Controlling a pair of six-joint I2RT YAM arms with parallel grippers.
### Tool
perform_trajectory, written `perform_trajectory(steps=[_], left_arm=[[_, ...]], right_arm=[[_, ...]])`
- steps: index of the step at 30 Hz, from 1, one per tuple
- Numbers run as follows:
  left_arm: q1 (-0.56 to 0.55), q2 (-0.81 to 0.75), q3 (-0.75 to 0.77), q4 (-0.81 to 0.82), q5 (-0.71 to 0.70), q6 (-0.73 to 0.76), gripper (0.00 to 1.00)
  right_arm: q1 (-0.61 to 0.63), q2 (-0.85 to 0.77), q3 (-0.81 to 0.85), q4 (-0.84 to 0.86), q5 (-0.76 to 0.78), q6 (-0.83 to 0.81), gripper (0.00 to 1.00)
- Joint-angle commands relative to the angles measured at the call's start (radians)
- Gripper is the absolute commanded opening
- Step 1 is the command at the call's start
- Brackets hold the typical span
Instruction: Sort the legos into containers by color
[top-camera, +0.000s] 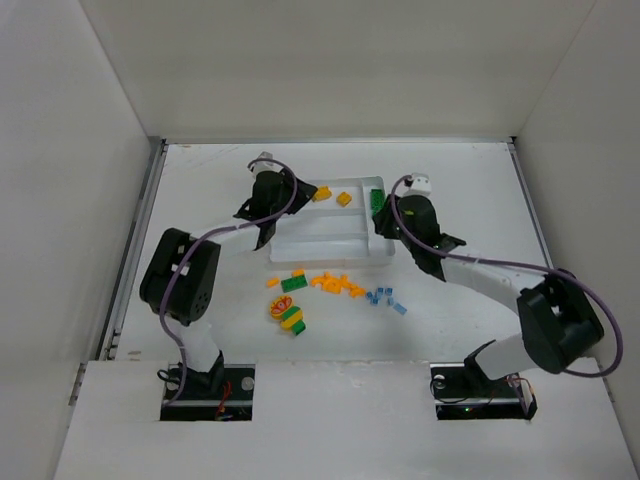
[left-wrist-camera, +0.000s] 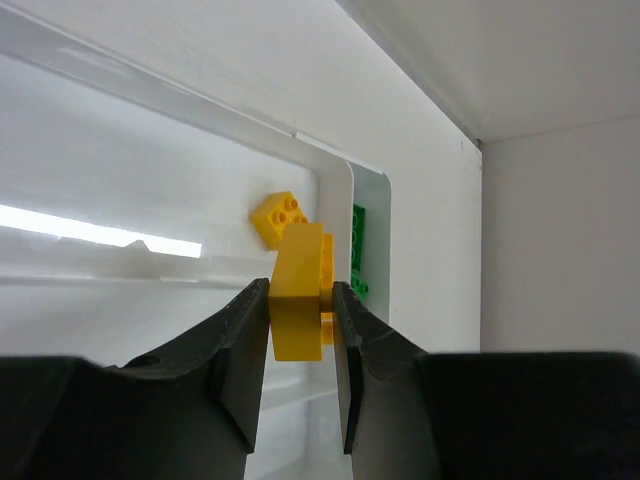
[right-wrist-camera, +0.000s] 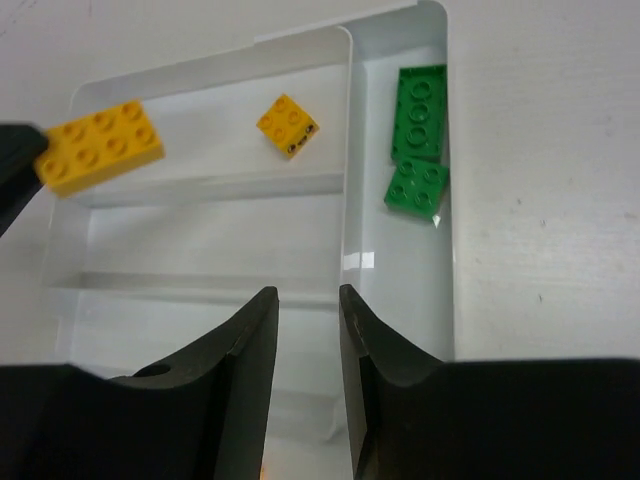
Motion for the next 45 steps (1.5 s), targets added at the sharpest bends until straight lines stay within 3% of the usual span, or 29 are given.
perform_trajectory(steps=[1, 7, 13, 16, 19, 23, 29, 36, 45], left_arm=[[0.011, 0.096, 0.096, 0.062, 0.028, -0.002, 0.11], [0.007, 0.201, 0.185, 0.056, 0.009, 0.003, 0.15], [-0.002, 0.152, 0.164, 0.034, -0.04, 0.081, 0.52], [0.005, 0.108, 0.136, -0.018, -0.063, 0.101, 0.61], [0.013, 0.017, 0.054, -0.047, -0.093, 0.103, 0.61], [-0.005, -0.153, -0.114, -0.052, -0.133, 0.115, 0.52], [-0.024, -0.461, -0.388, -0.131, -0.149, 0.135, 0.38], [-0.013, -0.813, -0.542, -0.415, -0.163, 0.133, 0.37], [-0.051, -0.963, -0.603, -0.599, -0.14, 0.083, 0.37]], right_arm=[[0.0, -0.117, -0.143, 0.128, 0.013, 0.062, 0.38], [0.08, -0.21, -0.246, 0.132, 0.011, 0.062, 0.52], [0.212, -0.203, -0.248, 0.129, 0.007, 0.033, 0.69], [0.299, -0.186, -0.226, 0.112, 0.007, 0.008, 0.75], [0.388, -0.169, -0.213, 0.086, 0.005, -0.029, 0.72], [0.543, -0.154, -0.22, 0.062, -0.021, -0.061, 0.64], [0.727, -0.102, -0.237, 0.109, -0.038, -0.087, 0.72], [0.803, 0.099, -0.131, 0.149, -0.026, -0.081, 0.73], [0.801, 0.176, -0.09, 0.138, 0.054, -0.067, 0.7]])
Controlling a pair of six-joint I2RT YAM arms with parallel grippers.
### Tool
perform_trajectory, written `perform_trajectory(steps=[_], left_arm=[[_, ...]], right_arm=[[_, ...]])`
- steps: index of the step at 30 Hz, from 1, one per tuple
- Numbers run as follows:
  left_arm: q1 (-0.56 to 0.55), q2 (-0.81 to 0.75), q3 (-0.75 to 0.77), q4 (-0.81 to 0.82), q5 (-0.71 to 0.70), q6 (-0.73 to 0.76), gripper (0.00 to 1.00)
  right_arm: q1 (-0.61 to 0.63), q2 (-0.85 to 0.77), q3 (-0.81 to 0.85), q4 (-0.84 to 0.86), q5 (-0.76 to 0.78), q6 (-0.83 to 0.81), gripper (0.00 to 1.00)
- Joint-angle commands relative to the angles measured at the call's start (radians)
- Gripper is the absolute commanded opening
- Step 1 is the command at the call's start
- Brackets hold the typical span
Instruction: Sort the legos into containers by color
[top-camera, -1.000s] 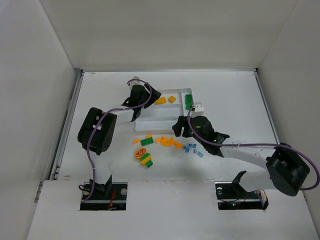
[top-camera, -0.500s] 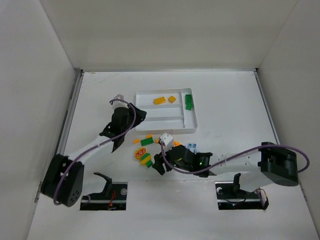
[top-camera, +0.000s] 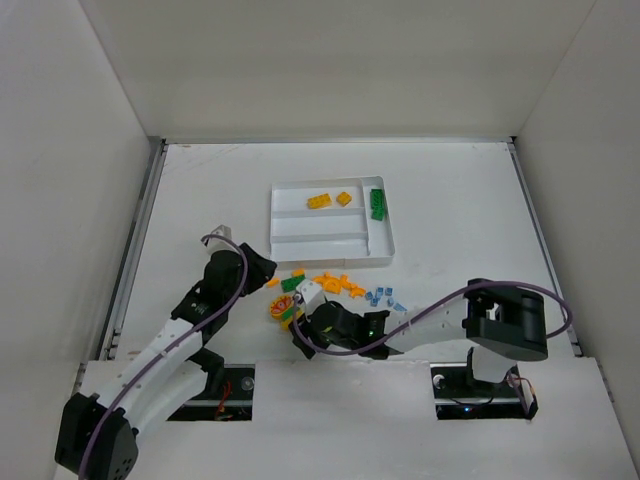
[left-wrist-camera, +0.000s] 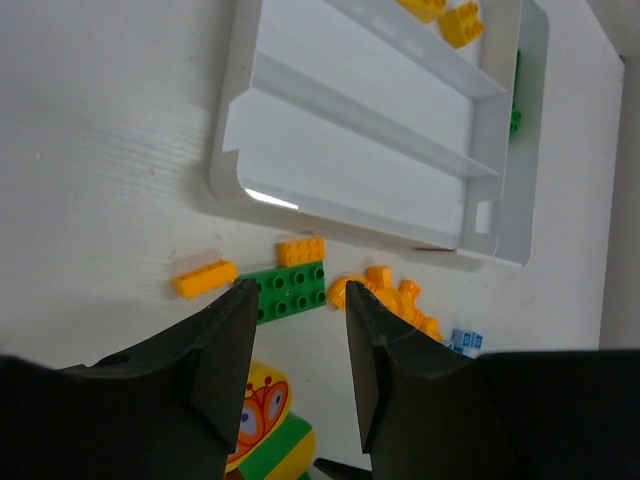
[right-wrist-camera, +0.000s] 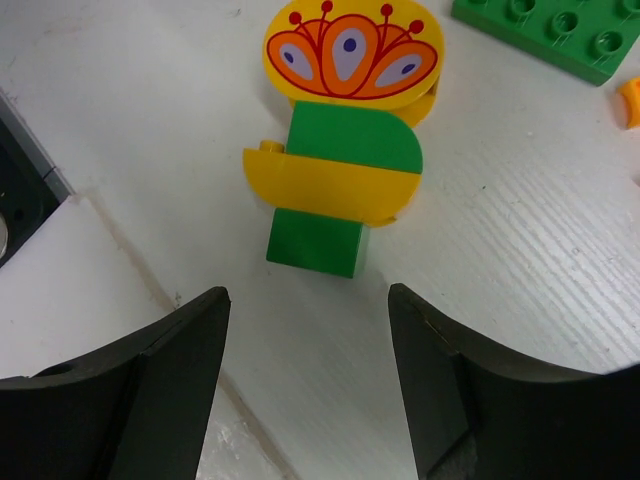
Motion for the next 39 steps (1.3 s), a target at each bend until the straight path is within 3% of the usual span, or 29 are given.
perform_trajectory(steps=[1, 13, 18, 21, 32, 39], left_arm=[[-0.027, -0.031, -0.026, -0.097, 0.012, -0.031, 0.37], [-0.055, -0.157, -0.075, -0.279, 0.015, -0.121, 0.41], [-0.065, -0.179, -0.087, -0.282, 0.029, -0.129, 0.41], [-0.065, -0.2, -0.067, -0.284, 0.049, -0.126, 0.43], [-0.085, -0.246, 0.013, -0.126, 0.149, -0.147, 0.48], [-0.168, -0.309, -0.02, 0.044, 0.101, -0.183, 0.51]], right_arm=[[-0.003, 0.022, 0.042, 0.047, 0.051, 0.002, 0.7], [-0.02, 0.089, 0.099, 0.036, 0.074, 0.009, 0.57], [-0.021, 0.091, 0.104, 0.033, 0.115, 0.014, 0.36], [-0.015, 0.033, 0.067, 0.042, 0.145, 0.023, 0.3], [-0.09, -0.274, -0.033, 0.024, 0.14, 0.015, 0.29], [-0.187, -0.305, -0.022, 0.03, 0.059, 0.028, 0.29]])
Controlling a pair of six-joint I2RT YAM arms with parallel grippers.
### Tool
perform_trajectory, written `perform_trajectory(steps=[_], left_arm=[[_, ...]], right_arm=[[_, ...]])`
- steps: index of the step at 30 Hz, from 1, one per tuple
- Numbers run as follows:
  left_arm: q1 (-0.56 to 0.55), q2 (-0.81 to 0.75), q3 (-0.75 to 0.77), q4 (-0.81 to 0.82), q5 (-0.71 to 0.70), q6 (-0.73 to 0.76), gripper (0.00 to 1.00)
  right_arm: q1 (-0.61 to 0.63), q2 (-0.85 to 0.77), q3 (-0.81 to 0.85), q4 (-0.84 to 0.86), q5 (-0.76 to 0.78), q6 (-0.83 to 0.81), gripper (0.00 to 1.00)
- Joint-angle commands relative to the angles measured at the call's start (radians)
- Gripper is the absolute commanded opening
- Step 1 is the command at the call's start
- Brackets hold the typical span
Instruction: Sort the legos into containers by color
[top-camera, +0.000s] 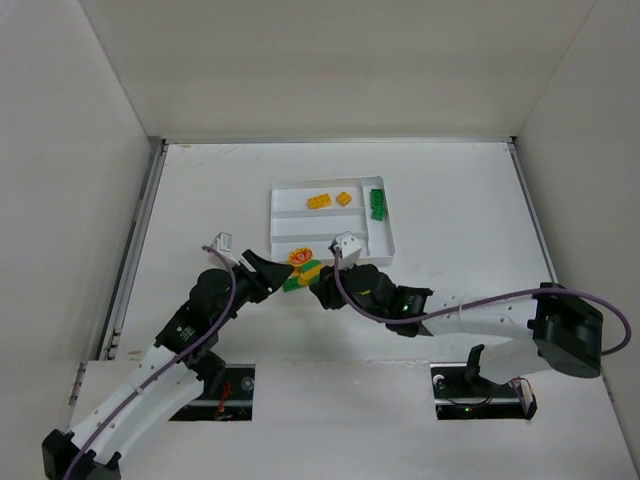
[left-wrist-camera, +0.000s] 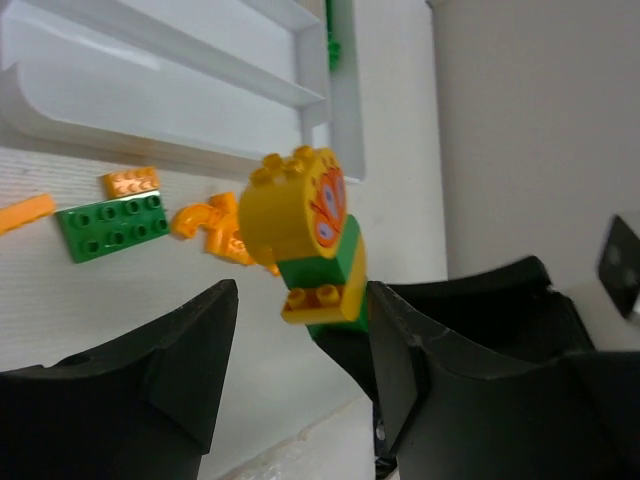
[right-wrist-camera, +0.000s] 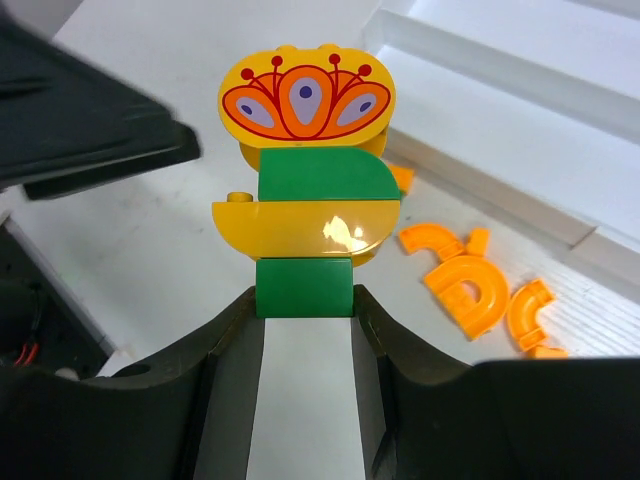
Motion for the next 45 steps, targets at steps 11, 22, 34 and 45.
perform_trajectory(steps=[11, 22, 34, 45], left_arm=[[-0.158, 0.121, 0.015, 0.21, -0.076, -0.023, 0.57], [-0.124, 0.15, 0.012, 0.229, -0.092, -0.059, 0.57], [-0.136, 0.207, -0.007, 0.313, -0.131, -0.076, 0.51], [-0.122, 0.201, -0.018, 0.316, -0.14, -0.084, 0.53]], right_arm=[[-0.046, 0.028, 0.065, 0.057, -0.061, 0.019, 0.29], [-0.051, 0.03, 0.083, 0.064, -0.029, 0.02, 0.29], [-0.046, 0.03, 0.083, 0.118, 0.045, 0.022, 0.29], [-0.041, 0.014, 0.072, 0.132, 0.086, 0.023, 0.29]])
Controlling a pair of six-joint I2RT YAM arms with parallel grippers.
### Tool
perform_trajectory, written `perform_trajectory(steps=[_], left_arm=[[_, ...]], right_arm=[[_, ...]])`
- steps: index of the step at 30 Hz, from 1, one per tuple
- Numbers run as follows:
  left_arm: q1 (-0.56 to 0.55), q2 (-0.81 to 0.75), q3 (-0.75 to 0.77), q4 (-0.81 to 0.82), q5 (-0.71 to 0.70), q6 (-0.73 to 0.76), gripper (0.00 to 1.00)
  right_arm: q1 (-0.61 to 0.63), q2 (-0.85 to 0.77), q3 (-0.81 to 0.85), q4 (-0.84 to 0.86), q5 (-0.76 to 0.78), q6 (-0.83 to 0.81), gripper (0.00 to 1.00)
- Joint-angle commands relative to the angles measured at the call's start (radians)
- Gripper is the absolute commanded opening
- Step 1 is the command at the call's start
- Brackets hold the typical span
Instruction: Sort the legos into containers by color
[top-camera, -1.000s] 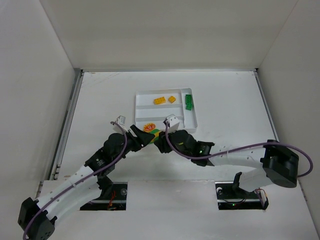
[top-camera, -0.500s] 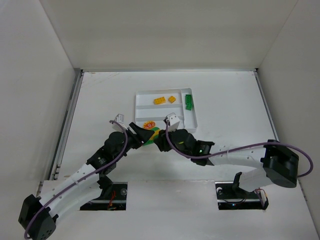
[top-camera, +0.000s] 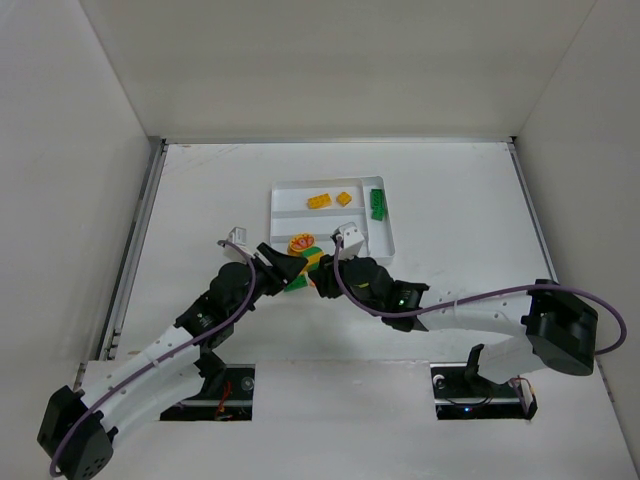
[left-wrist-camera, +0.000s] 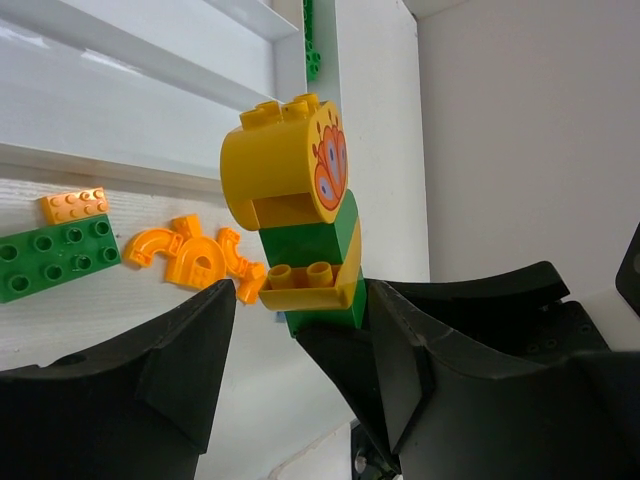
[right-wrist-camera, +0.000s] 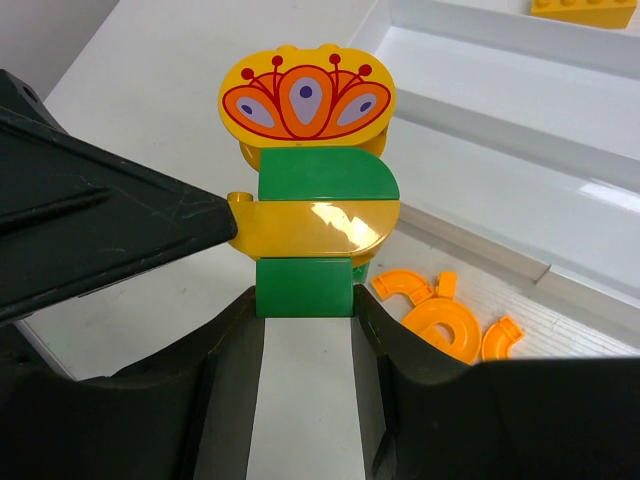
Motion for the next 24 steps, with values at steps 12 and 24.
perform_trajectory(steps=[12, 24], left_arm=[[-0.035, -0.004, -0.043, 0.152, -0.087, -0.058, 0.4], [-0.063, -0.027, -0.032, 0.135, -0.113, -0.048, 0.15]], right_arm=[[0.03, -0.017, 0.033, 0.136, 0.0, 0.047, 0.29], [0.028, -0.022, 0.004, 0.156, -0.019, 0.077, 0.29]])
